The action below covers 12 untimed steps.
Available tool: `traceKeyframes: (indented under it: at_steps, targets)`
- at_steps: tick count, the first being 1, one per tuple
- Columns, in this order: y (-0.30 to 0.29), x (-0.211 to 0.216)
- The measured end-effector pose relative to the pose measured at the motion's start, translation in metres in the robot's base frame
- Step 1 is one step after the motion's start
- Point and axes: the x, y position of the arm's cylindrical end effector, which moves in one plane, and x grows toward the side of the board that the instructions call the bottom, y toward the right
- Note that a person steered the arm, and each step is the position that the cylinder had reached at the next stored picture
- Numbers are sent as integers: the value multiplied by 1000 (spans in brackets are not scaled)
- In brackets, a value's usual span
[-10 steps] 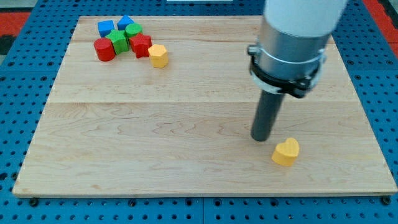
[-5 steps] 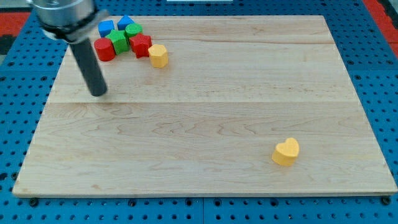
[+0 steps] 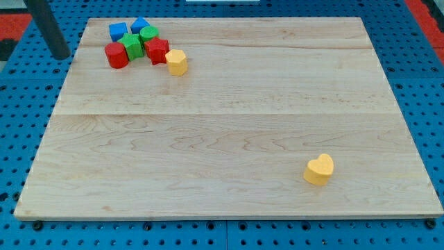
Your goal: Nudge the blue cube down a bit
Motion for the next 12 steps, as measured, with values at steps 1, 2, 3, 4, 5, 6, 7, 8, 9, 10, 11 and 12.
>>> traceKeyframes:
  at_steps: [1,2,3,4,5,6,7,8,9,10,11,12]
  targets:
    - [1,-11]
    - [2,-18]
    - [11,-19]
    - [13,-22]
    - [13,-28]
    - [14,-29]
    - [35,-28]
    - [56,-46]
    - [51,-78]
    - [91,-80]
    - [139,-79]
    - [164,-73]
